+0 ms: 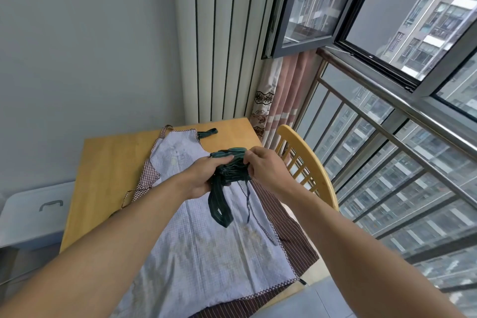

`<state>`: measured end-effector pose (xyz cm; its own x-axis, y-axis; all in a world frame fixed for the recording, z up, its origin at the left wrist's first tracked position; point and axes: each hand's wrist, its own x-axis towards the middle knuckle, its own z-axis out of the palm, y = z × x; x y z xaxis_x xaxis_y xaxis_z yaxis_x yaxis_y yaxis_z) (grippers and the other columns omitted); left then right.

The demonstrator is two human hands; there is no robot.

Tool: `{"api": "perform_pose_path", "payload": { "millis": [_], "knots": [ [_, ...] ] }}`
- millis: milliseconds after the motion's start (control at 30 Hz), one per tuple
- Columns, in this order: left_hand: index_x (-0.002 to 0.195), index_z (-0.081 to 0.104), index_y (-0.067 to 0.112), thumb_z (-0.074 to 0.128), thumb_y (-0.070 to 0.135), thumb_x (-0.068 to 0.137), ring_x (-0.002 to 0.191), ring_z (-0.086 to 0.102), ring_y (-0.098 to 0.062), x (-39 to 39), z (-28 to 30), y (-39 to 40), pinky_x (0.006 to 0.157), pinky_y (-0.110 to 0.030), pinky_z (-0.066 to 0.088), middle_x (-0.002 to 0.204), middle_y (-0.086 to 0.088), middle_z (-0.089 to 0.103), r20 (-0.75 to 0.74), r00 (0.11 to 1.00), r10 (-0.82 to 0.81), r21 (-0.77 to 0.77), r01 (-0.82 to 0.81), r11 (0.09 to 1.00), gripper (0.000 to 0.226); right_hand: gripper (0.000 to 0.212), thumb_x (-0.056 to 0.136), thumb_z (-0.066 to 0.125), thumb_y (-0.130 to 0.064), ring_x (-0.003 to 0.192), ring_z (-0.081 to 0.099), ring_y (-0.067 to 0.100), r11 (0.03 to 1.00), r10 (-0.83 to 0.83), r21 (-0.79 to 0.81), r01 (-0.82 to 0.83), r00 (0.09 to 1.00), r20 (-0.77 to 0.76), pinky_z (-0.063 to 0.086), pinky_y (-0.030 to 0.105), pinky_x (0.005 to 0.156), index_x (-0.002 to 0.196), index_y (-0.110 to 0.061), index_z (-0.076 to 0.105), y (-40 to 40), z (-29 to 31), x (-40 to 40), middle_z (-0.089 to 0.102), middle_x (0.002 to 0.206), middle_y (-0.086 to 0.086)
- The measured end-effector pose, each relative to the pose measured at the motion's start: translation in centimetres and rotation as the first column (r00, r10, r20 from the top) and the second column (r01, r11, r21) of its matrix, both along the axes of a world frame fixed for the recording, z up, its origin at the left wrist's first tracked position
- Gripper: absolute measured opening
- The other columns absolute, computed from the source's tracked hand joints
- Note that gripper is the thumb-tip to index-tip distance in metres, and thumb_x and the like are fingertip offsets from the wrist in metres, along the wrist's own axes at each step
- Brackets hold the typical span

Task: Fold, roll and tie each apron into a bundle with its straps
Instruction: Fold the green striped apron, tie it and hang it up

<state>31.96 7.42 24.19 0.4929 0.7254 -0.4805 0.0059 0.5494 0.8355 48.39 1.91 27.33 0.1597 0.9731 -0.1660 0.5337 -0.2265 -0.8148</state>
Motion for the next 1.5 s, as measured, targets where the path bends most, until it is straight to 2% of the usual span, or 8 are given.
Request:
{"api": "perform_pose_path", "payload": {
  "millis": [200,333,467,633,733,867,1067,1500],
  "knots": [
    [0.113,0.068,0.006,0.061,0.034,0.101,0.064,0.062,-0.017,1.0,-0.7,-0.3,0.053,-0.026,0.048,0.085,-0.008,0.069,0.006,0.998,0.055,0.039,-0.056,0.998,0.031,0.034,0.107,0.037,-0.036,0.067,0.058,0.021,0.973,-0.164,0.154,0.17,0.985,-0.051,0.051,0.046,0.063,0.092,-0.016,0.06,-1.1,-1.3,-1.0,0.062,0.075,0.0],
    [0.111,0.07,0.006,0.062,0.045,0.099,0.065,0.06,-0.02,2.3,-1.1,-0.3,0.054,-0.029,0.047,0.087,-0.01,0.069,-0.032,0.982,0.187,0.052,-0.185,0.981,0.041,0.032,0.108,0.031,-0.039,0.06,0.057,0.023,0.962,-0.019,0.23,-0.15,0.8,0.6,0.043,0.036,0.049,0.09,-0.02,0.05,-2.3,-2.6,-2.2,0.061,0.075,-0.003],
    [0.116,0.07,0.001,0.074,0.041,0.089,0.07,0.065,-0.021,2.3,-0.7,-0.3,0.056,-0.028,0.051,0.092,-0.011,0.073,-0.032,0.987,0.158,0.049,-0.156,0.987,0.048,0.033,0.109,0.03,-0.039,0.06,0.057,0.019,0.934,-0.025,0.241,-0.263,0.625,0.78,0.045,0.034,0.049,0.094,-0.022,0.054,-2.8,-2.8,-1.3,0.061,0.08,-0.007],
    [0.125,0.068,-0.001,0.073,0.023,0.092,0.101,0.073,-0.027,1.3,0.3,0.6,0.088,-0.034,0.059,0.118,-0.018,0.074,0.132,0.98,0.148,-0.036,-0.144,0.989,0.04,0.039,0.101,0.049,-0.056,0.082,0.065,0.014,0.927,0.337,0.083,-0.366,0.91,0.243,0.054,0.034,0.069,0.104,-0.024,0.07,-4.3,-5.3,0.4,0.071,0.098,-0.005],
    [0.122,0.069,0.002,0.067,0.019,0.097,0.081,0.076,-0.017,1.2,1.5,0.4,0.059,-0.023,0.058,0.11,-0.014,0.075,0.173,0.983,0.065,-0.023,-0.062,0.998,0.031,0.038,0.095,0.069,-0.04,0.111,0.066,0.009,0.856,0.489,-0.236,-0.46,0.868,0.082,0.054,0.029,0.096,0.13,-0.024,0.068,-4.4,-8.2,2.5,0.069,0.128,-0.007],
    [0.118,0.07,0.001,0.065,0.015,0.097,0.096,0.075,-0.023,1.0,1.9,0.3,0.072,-0.025,0.061,0.114,-0.016,0.075,0.15,0.986,-0.071,0.039,0.065,0.997,0.026,0.058,0.086,0.081,-0.032,0.114,0.063,0.012,0.949,0.255,-0.169,-0.267,0.963,-0.091,0.055,0.036,0.102,0.136,-0.027,0.052,-3.4,-9.0,4.3,0.061,0.129,-0.009],
    [0.125,0.065,0.001,0.075,0.021,0.081,0.114,0.069,-0.033,0.8,2.2,0.5,0.097,-0.04,0.058,0.122,-0.019,0.072,0.069,0.976,-0.204,0.13,0.194,0.972,0.049,0.05,0.086,0.078,-0.043,0.112,0.056,-0.004,0.949,0.311,0.035,-0.313,0.949,0.044,0.044,0.014,0.097,0.131,-0.036,0.055,-1.7,-7.2,3.3,0.06,0.124,-0.024],
    [0.116,0.067,0.002,0.065,0.013,0.09,0.107,0.072,-0.026,-1.3,2.9,0.6,0.091,-0.033,0.059,0.117,-0.016,0.074,0.003,0.9,-0.436,0.052,0.435,0.899,0.028,0.044,0.104,0.054,-0.016,0.131,0.054,0.017,0.821,0.551,-0.134,-0.554,0.832,-0.065,0.043,0.042,0.115,0.148,-0.016,0.047,-1.5,-6.5,1.8,0.055,0.145,0.003]
  ]
}}
